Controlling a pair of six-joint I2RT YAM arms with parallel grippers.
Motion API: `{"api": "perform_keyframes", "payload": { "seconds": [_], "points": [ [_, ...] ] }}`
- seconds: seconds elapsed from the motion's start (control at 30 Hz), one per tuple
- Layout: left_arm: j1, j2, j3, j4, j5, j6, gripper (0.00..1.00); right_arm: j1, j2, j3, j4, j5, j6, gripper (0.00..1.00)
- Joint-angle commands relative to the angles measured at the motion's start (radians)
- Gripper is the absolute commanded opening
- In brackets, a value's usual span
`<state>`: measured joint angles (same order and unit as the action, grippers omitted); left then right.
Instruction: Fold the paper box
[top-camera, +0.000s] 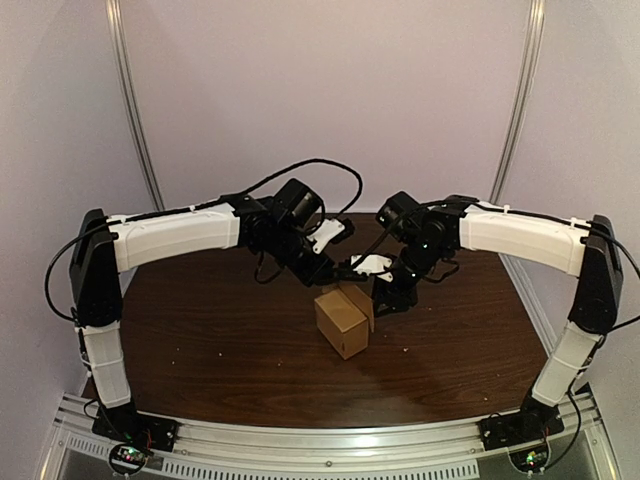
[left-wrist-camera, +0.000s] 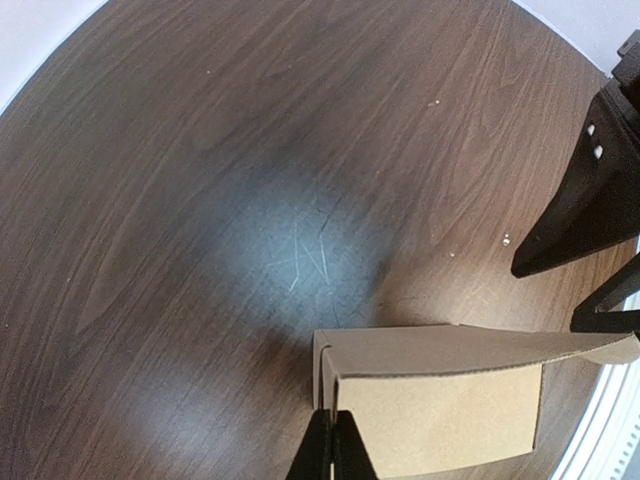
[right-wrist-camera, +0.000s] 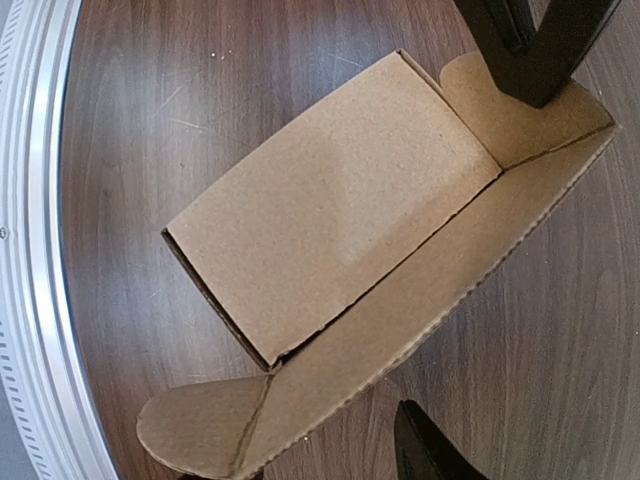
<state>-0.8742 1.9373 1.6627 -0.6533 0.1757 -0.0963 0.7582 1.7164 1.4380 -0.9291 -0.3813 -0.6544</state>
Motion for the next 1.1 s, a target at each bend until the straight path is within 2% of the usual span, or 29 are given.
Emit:
{"api": "perform_keyframes", "payload": {
  "seconds": [0.0, 0.33, 0.47, 0.7, 1.07],
  "points": [
    [-0.002, 0.011, 0.028, -0.022, 0.006, -0.013, 0.0, 0.007, 0.015, 0.034, 0.009, -0.047, 0.059, 0.46],
    [-0.002, 0.007, 0.031, -0.035, -0.005, -0.021, 0.0, 0.007, -0.047, -0.026, -0.046, -0.129, -0.043, 0.53],
    [-0.002, 0.009, 0.032, -0.037, -0.005, -0.023, 0.0, 0.01, -0.076, -0.034, 0.002, -0.102, -0.012, 0.55],
    [-0.002, 0.007, 0.032, -0.043, -0.004, -0.035, 0.0, 0.023, -0.016, 0.02, 0.012, -0.101, 0.048, 0.58],
    [-0.004, 0.008, 0.029, -0.045, 0.001, -0.045, 0.0, 0.032, 0.032, 0.06, 0.064, -0.042, 0.159, 0.58]
  ]
}}
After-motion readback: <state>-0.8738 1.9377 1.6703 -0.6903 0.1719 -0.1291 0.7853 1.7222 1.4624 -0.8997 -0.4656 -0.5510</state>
